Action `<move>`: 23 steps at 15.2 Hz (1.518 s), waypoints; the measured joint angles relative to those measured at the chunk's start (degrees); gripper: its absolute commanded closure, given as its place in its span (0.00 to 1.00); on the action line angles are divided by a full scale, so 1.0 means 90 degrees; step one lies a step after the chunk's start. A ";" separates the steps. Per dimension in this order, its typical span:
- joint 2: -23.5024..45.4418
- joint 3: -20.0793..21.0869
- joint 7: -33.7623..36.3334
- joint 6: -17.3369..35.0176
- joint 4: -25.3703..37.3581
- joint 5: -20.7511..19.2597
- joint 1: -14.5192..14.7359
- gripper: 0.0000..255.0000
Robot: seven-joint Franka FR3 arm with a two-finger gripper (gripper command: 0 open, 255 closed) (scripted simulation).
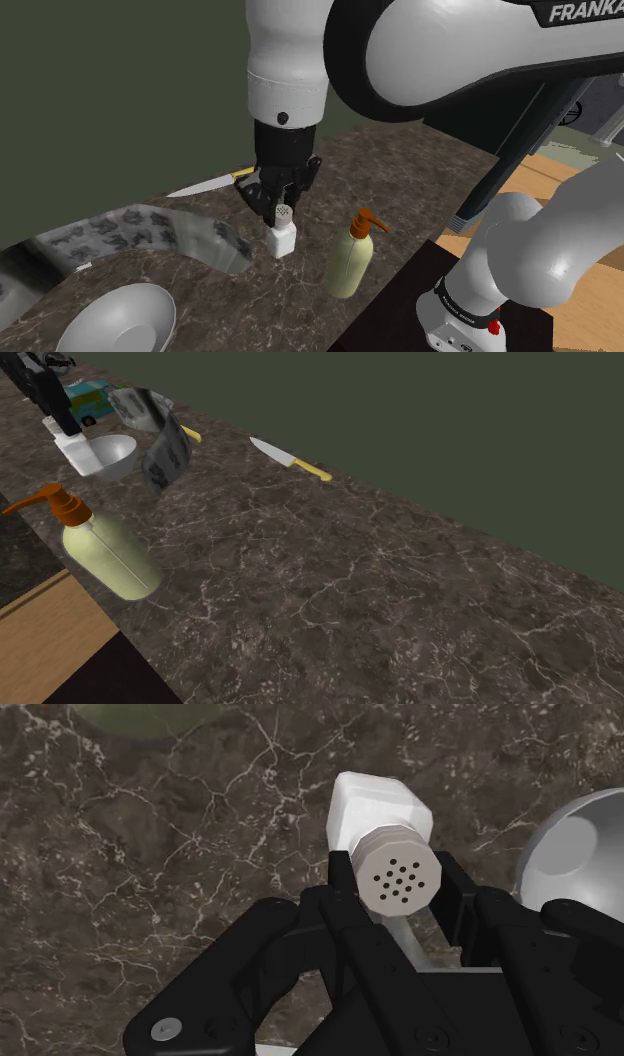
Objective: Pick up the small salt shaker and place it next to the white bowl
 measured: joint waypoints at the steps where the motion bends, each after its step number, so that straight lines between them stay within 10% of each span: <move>1: 0.0122 0.0125 0.0170 0.0027 0.0102 -0.0015 0.0032 1.00; 16: 0.3368 0.1761 0.3286 -0.0308 0.3212 -0.1775 0.1058 1.00; 23: 0.3556 0.1766 0.3479 0.0132 0.2907 -0.1921 0.1161 1.00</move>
